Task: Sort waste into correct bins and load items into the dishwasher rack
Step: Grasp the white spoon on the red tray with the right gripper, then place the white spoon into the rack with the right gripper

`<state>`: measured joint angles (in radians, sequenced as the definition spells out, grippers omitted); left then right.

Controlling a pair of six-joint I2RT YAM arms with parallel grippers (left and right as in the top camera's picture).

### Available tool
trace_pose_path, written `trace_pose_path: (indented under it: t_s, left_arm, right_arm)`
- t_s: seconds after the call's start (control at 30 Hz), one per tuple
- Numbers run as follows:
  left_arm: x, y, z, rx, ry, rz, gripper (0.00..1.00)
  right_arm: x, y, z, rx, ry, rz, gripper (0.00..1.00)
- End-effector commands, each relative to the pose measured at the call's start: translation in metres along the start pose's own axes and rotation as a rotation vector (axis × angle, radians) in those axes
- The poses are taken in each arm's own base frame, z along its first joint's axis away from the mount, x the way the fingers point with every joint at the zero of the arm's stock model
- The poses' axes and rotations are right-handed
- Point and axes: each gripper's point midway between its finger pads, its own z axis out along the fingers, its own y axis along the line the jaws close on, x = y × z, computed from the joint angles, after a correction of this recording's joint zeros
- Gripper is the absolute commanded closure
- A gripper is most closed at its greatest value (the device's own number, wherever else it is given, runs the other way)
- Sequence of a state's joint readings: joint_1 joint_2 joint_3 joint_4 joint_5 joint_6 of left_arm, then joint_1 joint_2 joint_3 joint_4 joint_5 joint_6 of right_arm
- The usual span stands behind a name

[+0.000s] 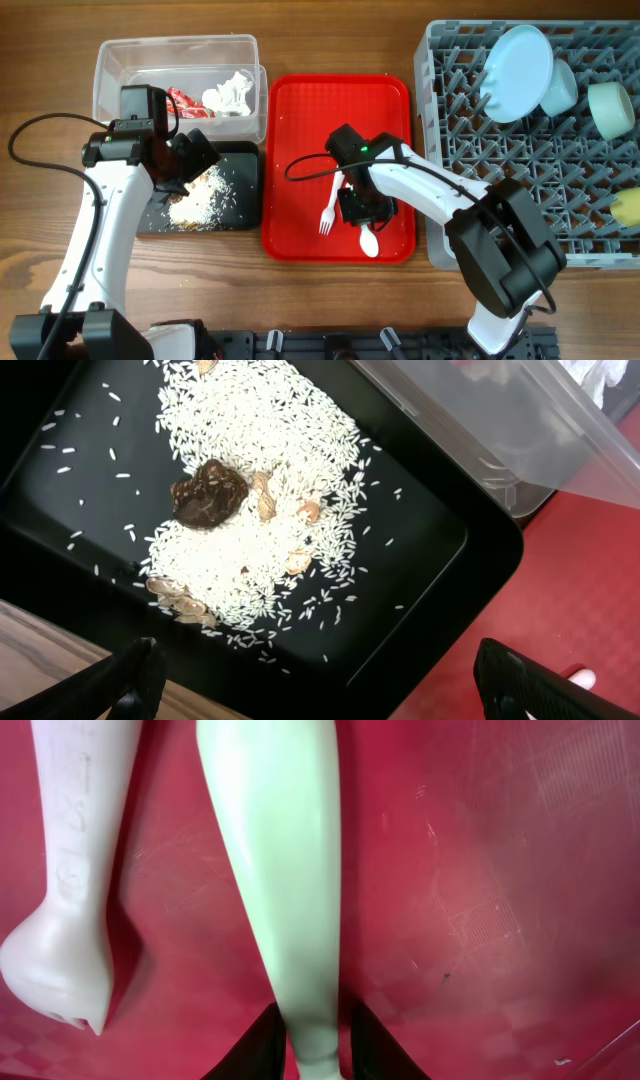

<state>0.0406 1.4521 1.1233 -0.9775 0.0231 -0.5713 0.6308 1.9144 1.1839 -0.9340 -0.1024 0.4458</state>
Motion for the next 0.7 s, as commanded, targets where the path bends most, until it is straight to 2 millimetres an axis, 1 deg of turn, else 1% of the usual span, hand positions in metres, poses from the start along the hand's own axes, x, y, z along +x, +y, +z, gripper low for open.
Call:
trace_pose_path:
  t_s: [0.0,0.07,0.13,0.2,0.23,0.3,0.33,0.37,0.4,0.43,0.47,0.5,0.53,0.57,0.6,0.67]
  left_arm:
    - [-0.002,0.003,-0.005,-0.005,-0.018,-0.018,0.00]
    - [-0.002,0.003,-0.005,-0.005,-0.018,-0.018,0.00]
    - [-0.002,0.003,-0.005,-0.005,-0.018,-0.018,0.00]
    - [-0.002,0.003,-0.005,-0.005,-0.018,-0.018,0.00]
    - [-0.002,0.003,-0.005,-0.005,-0.018,-0.018,0.00]
    - [-0.002,0.003,-0.005,-0.005,-0.018,-0.018,0.00]
    - [-0.002,0.003,-0.005,-0.005,-0.018,-0.018,0.00]
    - [-0.002,0.003,-0.005,-0.005,-0.018,-0.018,0.00]
    - [-0.002,0.003,-0.005,-0.005,-0.018,-0.018,0.00]
    - [-0.002,0.003,-0.005,-0.005,-0.018,-0.018,0.00]
    - [-0.002,0.003,-0.005,-0.005,-0.018,-0.018,0.00]
    - [-0.003,0.003,-0.005,-0.004,-0.019,-0.018,0.00]
    - [-0.003,0.003,-0.005,-0.004,-0.019,-0.018,0.00]
    - [-0.003,0.003,-0.005,-0.004,-0.019,-0.018,0.00]
    - [-0.003,0.003,-0.005,-0.004,-0.019,-0.018,0.00]
    - [-0.003,0.003,-0.005,-0.004,-0.019,-0.018,0.00]
  right_arm:
    - [0.008,-0.006,0.011,0.038,0.039,0.009,0.84]
    - [0.008,-0.006,0.011,0.037,0.039,0.009,0.89]
    - [0.007,-0.006,0.011,0.037,0.037,0.007,0.96]
    - [0.003,-0.005,0.003,0.031,0.024,0.010,0.96]
    - [-0.004,-0.007,-0.013,0.028,-0.008,0.013,0.96]
    - [-0.019,-0.020,-0.047,0.057,-0.098,0.035,0.96]
    - [-0.033,-0.032,-0.086,0.062,-0.201,0.037,0.96]
    - [-0.039,-0.039,-0.106,0.058,-0.258,0.045,0.96]
    - [-0.046,-0.060,-0.140,0.063,-0.358,0.091,0.96]
    - [-0.047,-0.084,-0.168,0.054,-0.438,0.146,0.96]
    - [-0.045,-0.100,-0.179,0.055,-0.469,0.175,0.96]
    - [-0.042,-0.123,-0.188,0.068,-0.484,0.201,0.96]
    - [-0.036,-0.142,-0.187,0.089,-0.461,0.212,0.96]
    - [-0.032,-0.155,-0.181,0.104,-0.429,0.213,0.96]
    - [-0.029,-0.162,-0.175,0.111,-0.407,0.224,0.96]
    - [-0.022,-0.171,-0.150,0.122,-0.342,0.228,0.95]
